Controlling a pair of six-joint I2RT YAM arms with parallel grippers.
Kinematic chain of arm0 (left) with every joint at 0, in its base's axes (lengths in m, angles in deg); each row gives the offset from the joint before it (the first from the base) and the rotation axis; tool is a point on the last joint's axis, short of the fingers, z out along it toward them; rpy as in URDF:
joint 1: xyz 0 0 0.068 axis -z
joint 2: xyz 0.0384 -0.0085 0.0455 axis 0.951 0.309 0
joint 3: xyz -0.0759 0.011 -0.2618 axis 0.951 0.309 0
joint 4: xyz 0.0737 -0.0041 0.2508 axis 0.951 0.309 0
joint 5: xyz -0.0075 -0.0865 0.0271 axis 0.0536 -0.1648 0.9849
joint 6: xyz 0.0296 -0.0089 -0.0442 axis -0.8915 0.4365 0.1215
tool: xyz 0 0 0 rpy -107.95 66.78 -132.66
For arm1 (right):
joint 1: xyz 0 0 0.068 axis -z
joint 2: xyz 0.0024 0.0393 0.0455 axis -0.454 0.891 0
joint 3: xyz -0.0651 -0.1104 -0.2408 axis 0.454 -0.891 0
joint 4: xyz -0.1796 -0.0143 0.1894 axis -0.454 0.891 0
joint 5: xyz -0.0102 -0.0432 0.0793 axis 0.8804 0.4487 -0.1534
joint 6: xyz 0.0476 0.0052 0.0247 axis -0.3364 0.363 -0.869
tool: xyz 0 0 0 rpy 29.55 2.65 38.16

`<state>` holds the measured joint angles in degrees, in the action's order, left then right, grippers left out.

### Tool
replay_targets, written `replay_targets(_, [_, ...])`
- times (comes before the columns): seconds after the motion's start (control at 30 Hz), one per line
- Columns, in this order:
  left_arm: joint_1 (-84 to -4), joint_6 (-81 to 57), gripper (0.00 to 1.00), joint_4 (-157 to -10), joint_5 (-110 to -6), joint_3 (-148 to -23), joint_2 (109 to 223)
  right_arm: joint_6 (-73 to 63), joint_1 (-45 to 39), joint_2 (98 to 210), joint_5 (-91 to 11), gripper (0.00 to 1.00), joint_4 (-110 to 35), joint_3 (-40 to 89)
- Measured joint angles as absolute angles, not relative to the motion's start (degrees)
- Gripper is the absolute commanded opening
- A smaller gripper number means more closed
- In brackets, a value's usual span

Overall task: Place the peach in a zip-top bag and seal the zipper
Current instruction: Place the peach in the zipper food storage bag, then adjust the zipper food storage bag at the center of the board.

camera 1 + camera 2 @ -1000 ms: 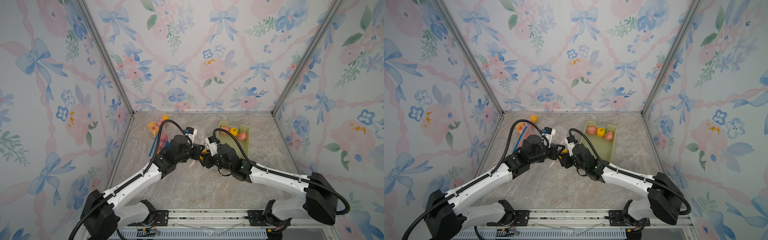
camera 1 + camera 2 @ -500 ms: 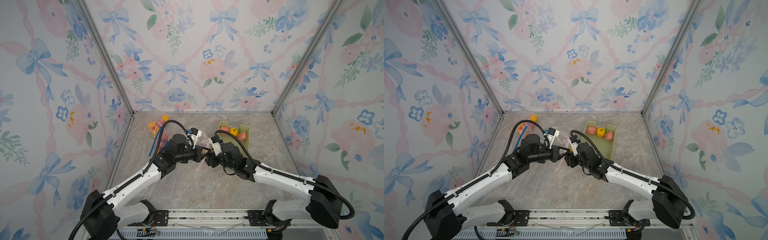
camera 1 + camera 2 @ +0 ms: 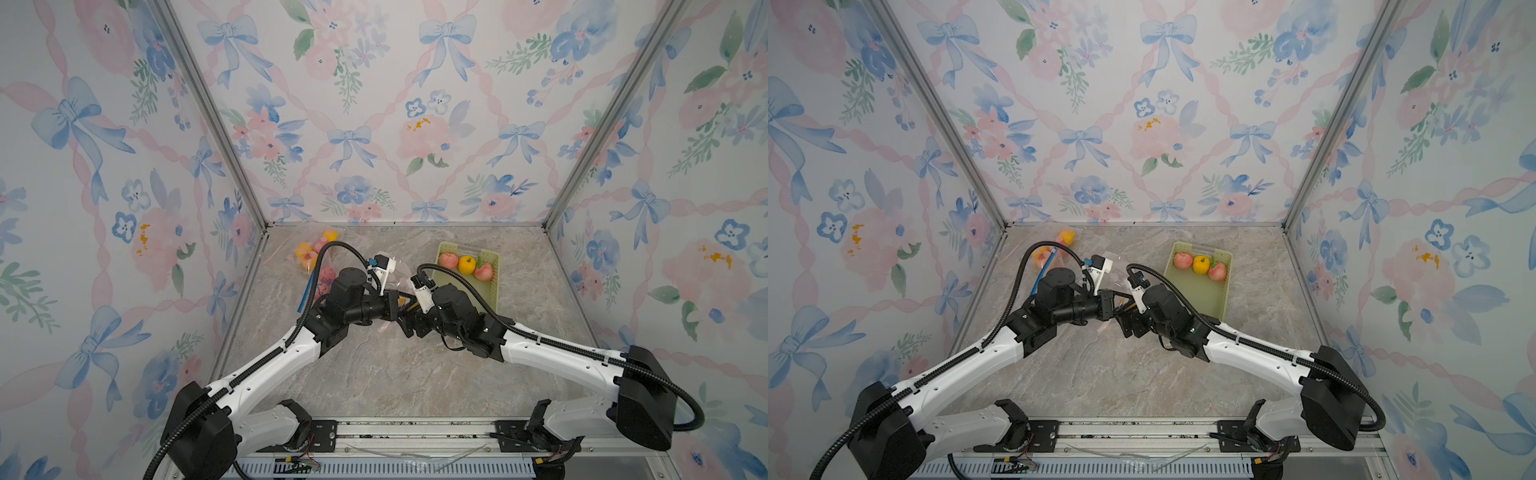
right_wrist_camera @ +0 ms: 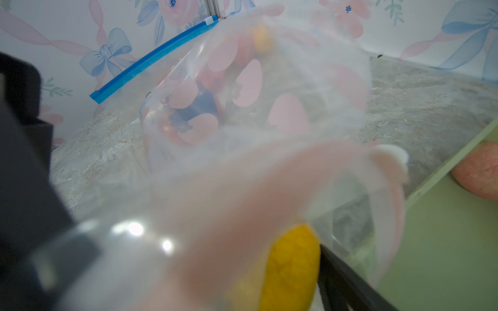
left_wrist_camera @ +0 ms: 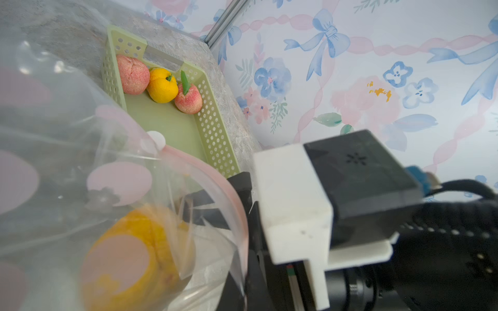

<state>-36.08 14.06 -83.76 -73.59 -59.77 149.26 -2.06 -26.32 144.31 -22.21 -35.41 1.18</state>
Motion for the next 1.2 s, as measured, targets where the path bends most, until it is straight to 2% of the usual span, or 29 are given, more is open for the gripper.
replay_targets(0.3, [-38.46, 17.91, 0.00, -84.39, -72.72, -56.78, 150.33, -4.90, -26.32, 139.88, -20.16, 0.91, -29.82, 2.16])
replay_targets(0.43, [-38.50, 19.02, 0.00, -85.81, -72.61, -56.41, 150.85, -7.83, -26.25, 139.13, -18.94, 0.87, -27.26, 3.10])
replay_targets(0.47, [-38.50, 19.33, 0.00, -86.03, -72.48, -56.25, 150.85, -9.39, -25.97, 138.89, -18.32, 0.82, -26.12, 3.52])
replay_targets(0.5, [-38.50, 19.42, 0.00, -86.21, -72.48, -56.12, 150.85, -11.13, -25.77, 138.52, -17.58, 0.60, -24.88, 3.89])
replay_targets(0.53, [-38.50, 19.46, 0.00, -86.27, -72.44, -56.03, 150.85, -13.28, -25.44, 138.04, -17.23, 0.50, -23.87, 4.09])
replay_targets(0.57, [-38.50, 19.59, 0.00, -86.30, -72.35, -55.92, 150.85, -15.88, -24.72, 137.12, -16.75, 0.62, -22.69, 4.13])
replay_targets(0.6, [-38.50, 19.72, 0.00, -86.34, -72.33, -55.84, 150.85, -18.85, -23.89, 136.16, -16.60, 0.68, -21.73, 4.09])
replay_targets(0.63, [-38.50, 19.81, 0.00, -86.36, -72.33, -55.77, 150.85, -20.47, -23.23, 135.35, -16.58, 0.70, -21.36, 3.91])
replay_targets(0.83, [-38.50, 20.03, 0.00, -86.49, -72.33, -55.68, 150.85, -31.81, -21.68, 130.96, -18.80, 0.66, -23.04, -0.83])
replay_targets(1.2, [-38.50, 20.44, 0.00, -87.78, -72.33, -53.08, 150.76, -38.91, -21.68, 137.28, -24.03, 0.57, -28.83, -3.61])
